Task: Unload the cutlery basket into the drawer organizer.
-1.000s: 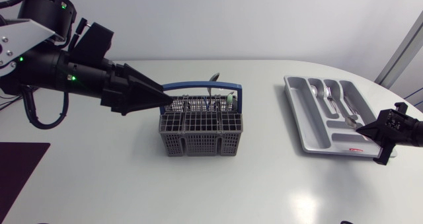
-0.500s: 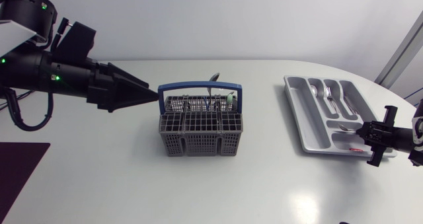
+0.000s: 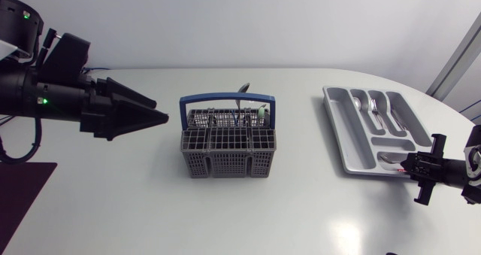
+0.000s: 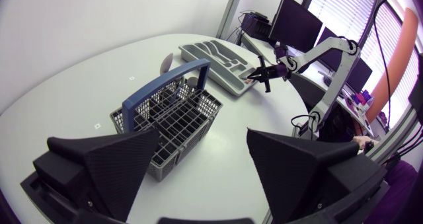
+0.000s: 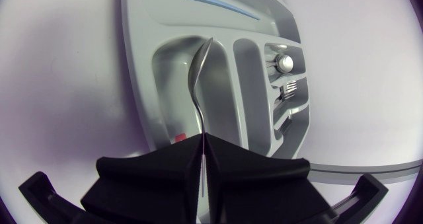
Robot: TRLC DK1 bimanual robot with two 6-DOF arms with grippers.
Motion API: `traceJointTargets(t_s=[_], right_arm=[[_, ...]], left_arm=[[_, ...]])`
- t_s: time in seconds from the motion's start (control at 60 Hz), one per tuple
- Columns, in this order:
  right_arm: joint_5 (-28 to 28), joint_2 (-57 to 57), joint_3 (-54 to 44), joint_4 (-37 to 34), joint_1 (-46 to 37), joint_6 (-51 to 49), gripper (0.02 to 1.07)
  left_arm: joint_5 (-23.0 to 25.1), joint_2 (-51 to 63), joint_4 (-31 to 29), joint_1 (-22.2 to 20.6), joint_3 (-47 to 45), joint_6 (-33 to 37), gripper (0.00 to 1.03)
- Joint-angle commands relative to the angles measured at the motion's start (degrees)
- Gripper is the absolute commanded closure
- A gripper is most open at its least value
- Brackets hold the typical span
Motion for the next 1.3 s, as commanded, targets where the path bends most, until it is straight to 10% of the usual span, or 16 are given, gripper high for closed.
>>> traceJointTargets(t_s=[0.0,0.7,0.917,1.283], right_arm=[[0.12,-1.48,-1.52,-0.71,-0.07,-1.24,1.0],[-0.94,2.83,1.03,5.62,-2.88,-5.37,0.98],[-1.82,0.01,-0.64,8.34,-3.32,-3.61,0.15],[-0.76,-29.43,-0.47,-17.15,12.5,16.43,0.07]], left_arm=[[0.19,-1.23,-0.46,0.53,-2.01,0.88,0.05],[0.19,-3.16,-1.95,-0.7,-1.48,0.44,0.05],[-0.51,-4.13,-2.48,-0.44,-1.92,0.88,0.05],[-5.35,-8.0,-3.62,-1.58,-9.57,8.79,0.05]])
